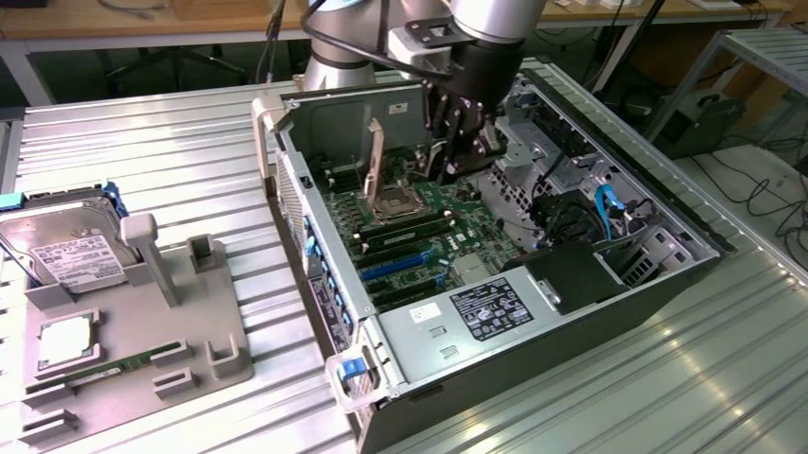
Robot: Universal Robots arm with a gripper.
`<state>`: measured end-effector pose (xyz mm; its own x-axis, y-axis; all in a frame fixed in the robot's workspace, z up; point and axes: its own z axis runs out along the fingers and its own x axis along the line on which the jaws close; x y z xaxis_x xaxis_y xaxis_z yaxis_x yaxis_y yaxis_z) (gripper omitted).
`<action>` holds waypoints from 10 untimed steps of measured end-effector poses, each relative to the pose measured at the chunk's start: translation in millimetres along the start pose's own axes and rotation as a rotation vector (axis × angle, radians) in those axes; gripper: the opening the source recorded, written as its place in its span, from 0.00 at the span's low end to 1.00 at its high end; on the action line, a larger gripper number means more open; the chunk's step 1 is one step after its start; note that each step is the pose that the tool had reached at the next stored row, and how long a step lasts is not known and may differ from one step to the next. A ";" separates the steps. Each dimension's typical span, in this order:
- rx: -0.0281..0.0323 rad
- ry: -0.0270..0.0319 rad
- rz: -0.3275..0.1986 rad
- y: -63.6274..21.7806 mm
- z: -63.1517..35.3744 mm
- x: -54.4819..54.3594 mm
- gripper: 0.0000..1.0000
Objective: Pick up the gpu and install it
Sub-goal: 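Insert the gpu into the slot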
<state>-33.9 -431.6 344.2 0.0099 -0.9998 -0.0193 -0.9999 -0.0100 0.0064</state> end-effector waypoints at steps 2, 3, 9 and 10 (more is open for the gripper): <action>0.0000 0.0002 0.000 1.6 3.7 0.0 0.28; 0.0000 0.0002 0.000 1.6 5.6 0.2 0.28; 0.0005 0.0002 0.024 1.7 17.0 2.4 0.28; 0.0005 0.0000 0.024 2.1 18.6 2.7 0.28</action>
<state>-36.1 -433.9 325.5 -0.0143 -0.9997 -0.0191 -0.9999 0.0142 0.0064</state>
